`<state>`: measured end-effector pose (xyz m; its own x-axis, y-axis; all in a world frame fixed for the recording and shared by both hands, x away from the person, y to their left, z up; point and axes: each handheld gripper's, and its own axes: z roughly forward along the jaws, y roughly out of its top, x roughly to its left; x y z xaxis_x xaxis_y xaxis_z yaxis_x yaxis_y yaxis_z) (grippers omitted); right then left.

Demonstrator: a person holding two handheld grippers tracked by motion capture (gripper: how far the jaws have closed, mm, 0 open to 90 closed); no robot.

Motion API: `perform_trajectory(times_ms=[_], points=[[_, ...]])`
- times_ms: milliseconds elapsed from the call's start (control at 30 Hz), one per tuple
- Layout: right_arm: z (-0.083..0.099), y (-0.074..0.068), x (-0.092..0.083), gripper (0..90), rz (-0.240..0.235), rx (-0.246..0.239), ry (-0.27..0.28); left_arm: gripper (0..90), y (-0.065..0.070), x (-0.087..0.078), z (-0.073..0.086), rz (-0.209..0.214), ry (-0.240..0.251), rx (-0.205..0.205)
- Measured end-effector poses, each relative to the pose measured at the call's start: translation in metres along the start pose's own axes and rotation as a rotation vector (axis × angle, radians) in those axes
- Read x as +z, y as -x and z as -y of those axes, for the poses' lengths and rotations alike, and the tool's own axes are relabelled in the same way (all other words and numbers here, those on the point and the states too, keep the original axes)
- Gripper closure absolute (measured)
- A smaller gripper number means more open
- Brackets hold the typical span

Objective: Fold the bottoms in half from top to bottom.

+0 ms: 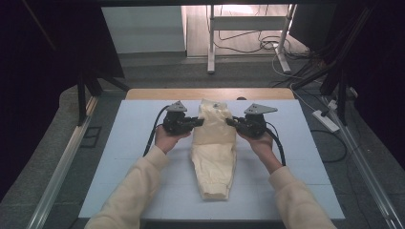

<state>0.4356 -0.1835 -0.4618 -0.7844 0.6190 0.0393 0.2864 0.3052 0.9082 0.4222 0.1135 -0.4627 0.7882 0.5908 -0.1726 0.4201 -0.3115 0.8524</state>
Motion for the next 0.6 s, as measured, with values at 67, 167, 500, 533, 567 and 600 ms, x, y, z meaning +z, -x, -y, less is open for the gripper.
perform_trajectory(times_ms=[67,167,500,533,567,600], points=[[0.001,-0.002,-0.001,80.3,-0.001,-0.004,-0.001,81.3,0.001,0.0,0.001,0.001,-0.002,-0.001],[0.003,-0.005,-0.001,80.2,-0.002,-0.008,-0.004,81.3,0.003,-0.001,0.002,0.003,0.0,-0.007],[0.004,-0.01,-0.003,80.3,-0.014,-0.005,-0.004,81.3,0.006,-0.005,0.006,0.008,0.0,0.0],[0.004,-0.011,-0.004,80.2,-0.017,-0.002,0.003,81.3,0.007,-0.007,0.007,0.011,0.0,0.001],[0.004,-0.012,-0.006,80.2,-0.018,-0.003,0.003,81.3,0.008,-0.008,0.007,0.01,-0.003,0.005],[0.004,-0.014,-0.007,80.3,-0.02,-0.002,0.005,81.3,0.009,-0.009,0.008,0.009,-0.001,0.007]])
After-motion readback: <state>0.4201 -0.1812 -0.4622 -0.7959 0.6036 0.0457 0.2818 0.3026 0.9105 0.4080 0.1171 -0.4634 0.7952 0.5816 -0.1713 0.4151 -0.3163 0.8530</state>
